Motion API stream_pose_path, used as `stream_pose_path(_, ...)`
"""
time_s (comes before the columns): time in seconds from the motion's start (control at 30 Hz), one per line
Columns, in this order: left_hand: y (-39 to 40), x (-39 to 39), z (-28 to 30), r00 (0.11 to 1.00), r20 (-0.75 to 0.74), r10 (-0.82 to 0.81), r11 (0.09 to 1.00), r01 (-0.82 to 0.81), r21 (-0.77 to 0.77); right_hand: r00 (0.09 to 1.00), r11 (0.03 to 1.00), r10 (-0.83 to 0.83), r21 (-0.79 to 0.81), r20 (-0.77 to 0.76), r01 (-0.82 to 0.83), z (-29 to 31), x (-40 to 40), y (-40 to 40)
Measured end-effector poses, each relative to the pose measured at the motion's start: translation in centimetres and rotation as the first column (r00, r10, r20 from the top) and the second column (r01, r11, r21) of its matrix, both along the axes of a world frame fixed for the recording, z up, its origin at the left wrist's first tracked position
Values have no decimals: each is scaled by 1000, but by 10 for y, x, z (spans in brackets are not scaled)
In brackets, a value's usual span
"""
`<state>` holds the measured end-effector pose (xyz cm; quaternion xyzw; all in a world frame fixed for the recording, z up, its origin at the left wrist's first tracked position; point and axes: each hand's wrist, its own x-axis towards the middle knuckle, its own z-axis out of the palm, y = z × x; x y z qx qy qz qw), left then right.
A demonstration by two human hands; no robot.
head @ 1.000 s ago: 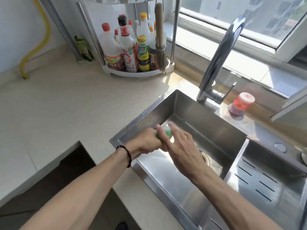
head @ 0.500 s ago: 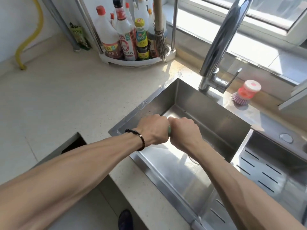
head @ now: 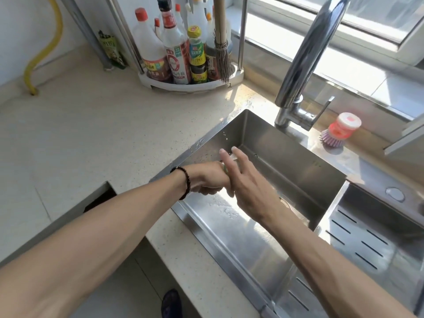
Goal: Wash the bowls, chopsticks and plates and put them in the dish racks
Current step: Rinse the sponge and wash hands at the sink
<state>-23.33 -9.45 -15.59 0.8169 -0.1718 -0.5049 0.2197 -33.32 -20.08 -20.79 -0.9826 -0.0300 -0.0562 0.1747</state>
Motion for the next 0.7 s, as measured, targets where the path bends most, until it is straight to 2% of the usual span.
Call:
stream_pose_path(0.07,2,-3,5,993,-89,-83,996,81,-20,986,993,52,-110,158,-35,-6,-3,-5)
stream_pose_path(0.1,1,-7,7,990,-85,-108,994,105,-39,970,988,55,-151,236,-19,-5,-2,-8)
stream_pose_path(0.13,-1,-11,6,993,-33,-117,992,115,-53,952,980,52,-201,300,10,0,0,-10)
stream_pose_path(0.2,-7,-18,1,979,182,-95,993,105,-47,939,967,50,-253,341,41,11,8,-12)
stream_pose_path(0.27,-11,-21,-2,908,412,-78,995,98,-28,946,967,20,-248,323,64,17,18,-14)
stream_pose_path(0.37,-11,-16,-1,774,623,-118,990,142,12,987,970,-75,-221,142,106,31,29,-11)
stream_pose_path(0.43,-10,-13,1,724,674,-146,986,161,41,990,959,-140,-252,-27,129,35,32,-9)
stream_pose_path(0.5,-9,-11,3,699,695,-170,982,178,62,965,968,-180,-212,-190,138,41,35,-7)
stream_pose_path(0.7,-9,-4,4,628,741,-238,969,209,134,929,990,-138,-80,-342,118,47,46,-12)
